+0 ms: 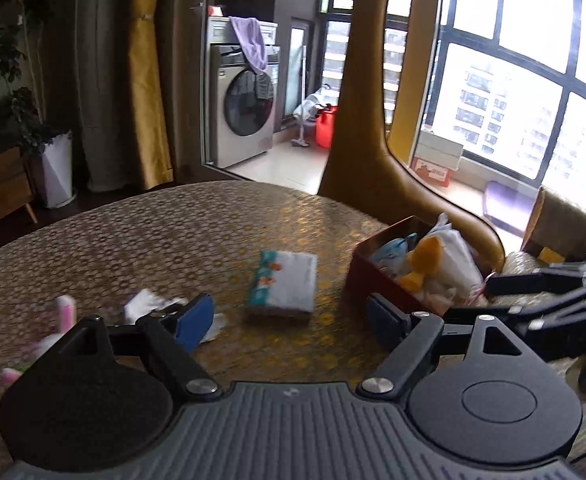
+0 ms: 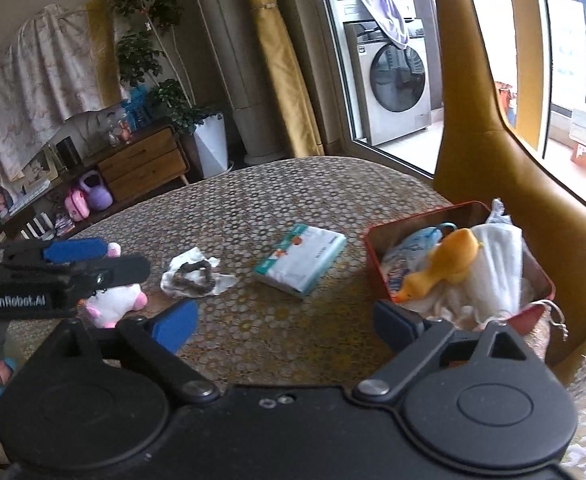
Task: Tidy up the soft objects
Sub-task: 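Move both grippers back over the table toward the white cloth and scrunchie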
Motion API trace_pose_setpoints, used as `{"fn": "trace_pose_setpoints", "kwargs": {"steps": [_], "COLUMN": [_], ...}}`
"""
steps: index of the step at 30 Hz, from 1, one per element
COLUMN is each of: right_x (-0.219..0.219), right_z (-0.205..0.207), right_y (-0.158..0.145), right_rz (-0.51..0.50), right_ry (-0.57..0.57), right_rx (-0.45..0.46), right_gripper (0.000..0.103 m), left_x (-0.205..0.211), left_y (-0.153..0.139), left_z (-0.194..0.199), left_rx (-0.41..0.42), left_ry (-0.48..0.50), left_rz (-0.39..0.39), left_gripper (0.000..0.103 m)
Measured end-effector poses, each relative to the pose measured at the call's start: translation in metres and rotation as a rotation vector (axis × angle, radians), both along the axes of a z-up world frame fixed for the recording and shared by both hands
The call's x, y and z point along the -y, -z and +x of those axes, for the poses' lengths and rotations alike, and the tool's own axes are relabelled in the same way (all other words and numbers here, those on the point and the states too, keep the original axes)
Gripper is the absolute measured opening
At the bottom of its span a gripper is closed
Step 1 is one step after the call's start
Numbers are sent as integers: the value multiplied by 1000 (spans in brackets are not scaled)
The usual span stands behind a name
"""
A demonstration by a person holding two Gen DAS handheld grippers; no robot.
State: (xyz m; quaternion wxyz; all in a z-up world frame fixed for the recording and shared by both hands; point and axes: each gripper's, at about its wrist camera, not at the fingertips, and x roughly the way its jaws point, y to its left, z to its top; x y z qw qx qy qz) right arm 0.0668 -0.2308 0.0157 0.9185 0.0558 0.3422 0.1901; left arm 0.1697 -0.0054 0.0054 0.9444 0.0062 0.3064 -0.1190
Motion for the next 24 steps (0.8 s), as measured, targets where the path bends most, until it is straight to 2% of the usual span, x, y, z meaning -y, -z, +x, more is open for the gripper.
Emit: {"fn": "trace_pose_setpoints", "kwargs": {"steps": [8, 13, 18, 24], "right_x": [-34, -55, -79, -107], "right_z": [9, 20, 35, 57], "right_y": [-1, 2, 9, 18], "right_rz": [-14, -11, -41, -97], "right_ry": [-43, -74, -104, -165], "right_rx": [6, 10, -3, -23], "right_gripper": [99, 101, 103, 103], "left_x": [-42, -60, -76, -80], "left_y": [16, 32, 48, 65], "left_z": [-10, -9, -5, -4], "left_rx": [-1, 2, -3, 11], "left_ry": [-63, -151, -158, -204], "left_rz": [-6, 37, -10, -8], "left_gripper": [88, 89, 89, 89]}}
